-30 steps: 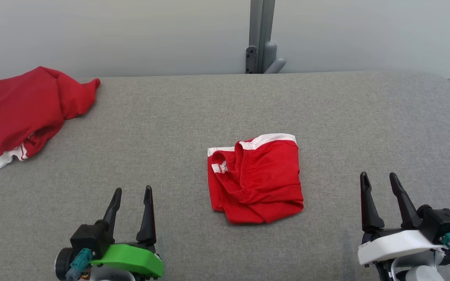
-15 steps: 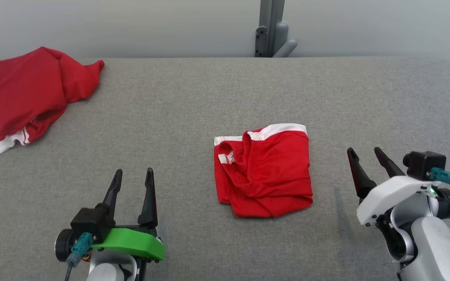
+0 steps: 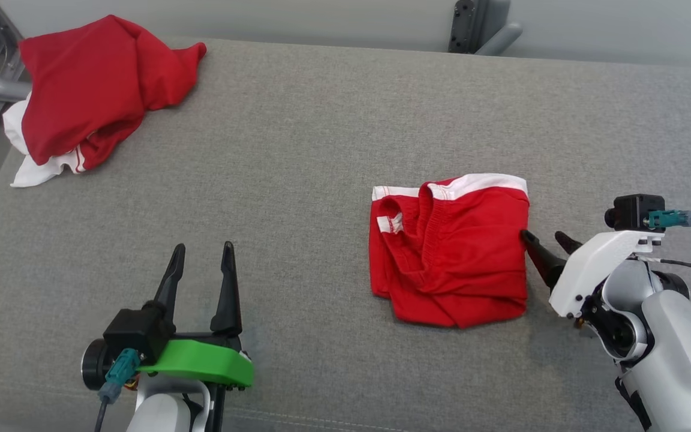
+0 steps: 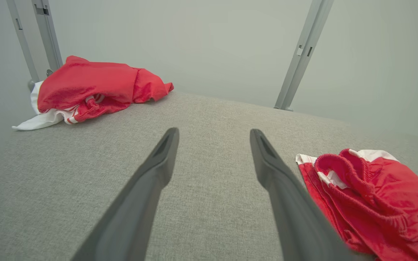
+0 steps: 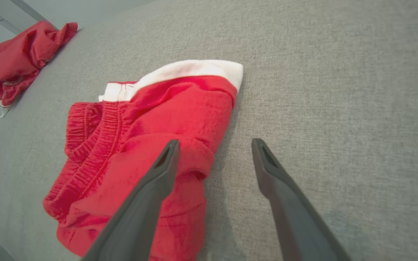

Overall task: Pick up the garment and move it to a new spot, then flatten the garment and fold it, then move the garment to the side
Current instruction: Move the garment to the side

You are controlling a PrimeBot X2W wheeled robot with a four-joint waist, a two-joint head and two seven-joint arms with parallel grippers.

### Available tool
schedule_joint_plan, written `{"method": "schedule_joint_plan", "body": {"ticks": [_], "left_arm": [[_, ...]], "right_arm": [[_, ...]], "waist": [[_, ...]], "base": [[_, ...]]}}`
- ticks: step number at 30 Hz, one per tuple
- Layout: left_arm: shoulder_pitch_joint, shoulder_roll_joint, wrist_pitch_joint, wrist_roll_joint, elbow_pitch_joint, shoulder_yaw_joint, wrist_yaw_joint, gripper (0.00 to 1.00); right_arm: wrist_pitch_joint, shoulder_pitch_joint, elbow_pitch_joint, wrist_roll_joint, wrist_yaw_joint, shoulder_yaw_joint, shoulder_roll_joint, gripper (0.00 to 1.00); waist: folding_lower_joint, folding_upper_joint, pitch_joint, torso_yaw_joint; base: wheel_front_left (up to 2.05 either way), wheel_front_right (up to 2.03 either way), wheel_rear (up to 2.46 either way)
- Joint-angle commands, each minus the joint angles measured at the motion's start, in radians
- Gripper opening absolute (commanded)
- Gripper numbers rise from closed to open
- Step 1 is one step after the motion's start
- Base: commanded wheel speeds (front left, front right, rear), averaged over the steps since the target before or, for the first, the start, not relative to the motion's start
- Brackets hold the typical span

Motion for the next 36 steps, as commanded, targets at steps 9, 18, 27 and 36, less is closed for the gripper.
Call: {"method": "schedule_joint_plan", "body": {"ticks": [9,18,27,36], "left_arm": [[-0.003,0.002,0.001,-0.012,-0.019,0.006,0.014,1.00],[-0.013,0.002,0.001,-0.018,-0.033,0.009,0.022,1.00],[-0.027,0.002,0.001,-0.002,-0.044,0.010,0.013,1.00],[-0.053,0.002,0.001,0.018,-0.067,0.010,0.004,1.00]], "right_arm": [[0.040,-0.034,0.088,0.062,0.000,0.030,-0.005,1.00],[0.012,-0.085,0.127,0.087,0.000,0.072,-0.022,0.00],[-0.033,-0.137,0.110,0.070,0.000,0.110,-0.088,0.00],[-0.059,-0.185,0.106,0.040,0.000,0.114,-0.151,0.00]], "waist": [[0.0000,0.0000,0.032,0.041],[0.0000,0.0000,0.057,0.027],[0.0000,0.0000,0.081,-0.046],[0.0000,0.0000,0.124,-0.180]], "base": [[0.00,0.00,0.00],[0.00,0.00,0.00],[0.00,0.00,0.00],[0.00,0.00,0.00]]}}
